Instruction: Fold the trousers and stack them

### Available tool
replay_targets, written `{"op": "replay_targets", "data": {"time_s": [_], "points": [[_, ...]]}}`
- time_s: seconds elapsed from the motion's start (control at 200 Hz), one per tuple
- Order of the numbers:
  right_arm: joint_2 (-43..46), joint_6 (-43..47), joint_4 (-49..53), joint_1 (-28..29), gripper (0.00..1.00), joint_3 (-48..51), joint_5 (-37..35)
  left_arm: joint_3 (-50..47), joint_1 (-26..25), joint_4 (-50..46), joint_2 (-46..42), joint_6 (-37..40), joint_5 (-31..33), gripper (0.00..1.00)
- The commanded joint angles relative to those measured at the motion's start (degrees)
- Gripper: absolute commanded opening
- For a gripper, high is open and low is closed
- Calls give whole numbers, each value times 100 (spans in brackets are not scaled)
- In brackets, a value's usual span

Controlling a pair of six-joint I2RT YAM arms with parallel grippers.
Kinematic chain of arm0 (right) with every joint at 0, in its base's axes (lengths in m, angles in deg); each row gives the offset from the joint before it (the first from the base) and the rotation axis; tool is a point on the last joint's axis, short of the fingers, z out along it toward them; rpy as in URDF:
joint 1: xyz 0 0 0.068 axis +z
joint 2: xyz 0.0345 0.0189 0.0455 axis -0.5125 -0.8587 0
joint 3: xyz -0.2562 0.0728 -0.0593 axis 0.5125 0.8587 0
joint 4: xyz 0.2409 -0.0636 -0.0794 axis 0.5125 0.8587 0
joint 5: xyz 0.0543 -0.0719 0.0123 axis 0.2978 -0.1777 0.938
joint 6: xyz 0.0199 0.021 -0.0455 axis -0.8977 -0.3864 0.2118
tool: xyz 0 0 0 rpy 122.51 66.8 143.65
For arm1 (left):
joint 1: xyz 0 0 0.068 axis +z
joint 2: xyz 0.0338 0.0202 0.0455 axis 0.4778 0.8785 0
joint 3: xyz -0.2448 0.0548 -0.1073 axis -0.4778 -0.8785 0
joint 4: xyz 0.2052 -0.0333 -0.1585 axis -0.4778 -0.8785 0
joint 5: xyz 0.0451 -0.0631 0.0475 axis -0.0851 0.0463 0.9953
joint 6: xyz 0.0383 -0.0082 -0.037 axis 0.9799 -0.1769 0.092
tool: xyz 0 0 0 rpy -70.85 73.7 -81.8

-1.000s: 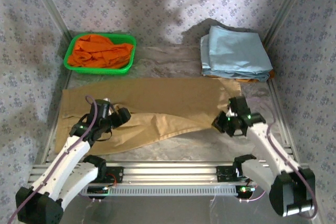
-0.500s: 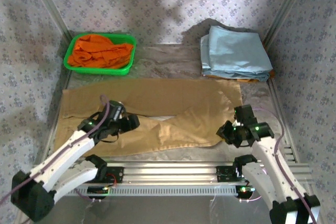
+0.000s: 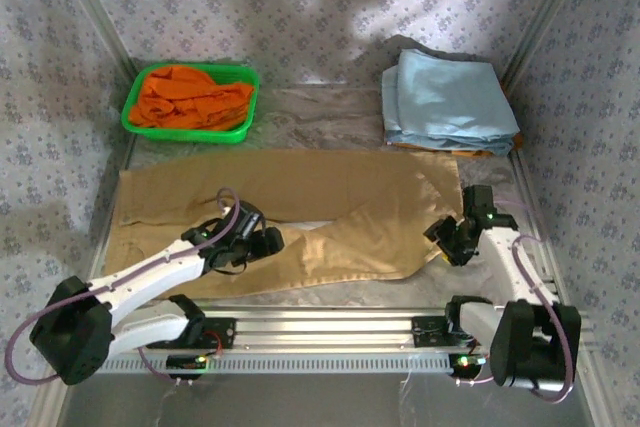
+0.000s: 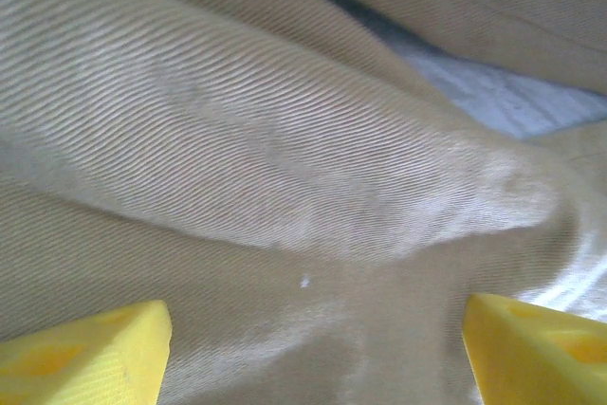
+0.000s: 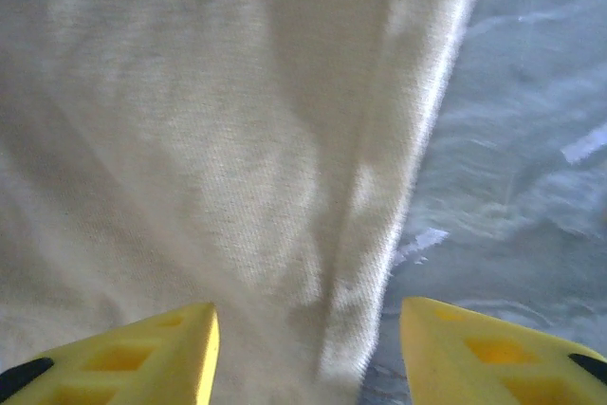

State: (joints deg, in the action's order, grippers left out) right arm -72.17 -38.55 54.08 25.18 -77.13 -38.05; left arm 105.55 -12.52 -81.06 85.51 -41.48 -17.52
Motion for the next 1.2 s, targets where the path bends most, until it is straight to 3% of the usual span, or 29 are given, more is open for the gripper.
{"op": "replay_targets", "data": {"time_s": [0.0, 0.27, 0.425, 0.53, 0.615, 0.675, 0.974, 1.194], "points": [[138, 124, 386, -94, 61, 163, -9, -132, -54, 8, 81, -101, -27, 81], [-623, 44, -325, -103, 59, 214, 556, -89, -447, -652, 83, -239, -33, 81], [-675, 60, -516, -116, 40, 233, 547, 55, -1114, -990, 288, -365, 253, 81], [-649, 97, -608, -160, 18, 286, 556, 211, -1556, -1168, 685, -428, 477, 78], [-641, 154, -614, -181, 6, 287, 566, 379, -1838, -1480, 886, -465, 855, 75], [-609, 214, -569, -207, 0, 259, 538, 365, -1879, -1524, 992, -476, 919, 64], [531, 441, 821, -257, 0, -665, -244, 301, -1804, -1379, 1114, -405, 1277, 1], [1366, 103, 1921, -156, 0, -889, -357, 226, -1644, -1293, 934, -160, 1101, 0]]}}
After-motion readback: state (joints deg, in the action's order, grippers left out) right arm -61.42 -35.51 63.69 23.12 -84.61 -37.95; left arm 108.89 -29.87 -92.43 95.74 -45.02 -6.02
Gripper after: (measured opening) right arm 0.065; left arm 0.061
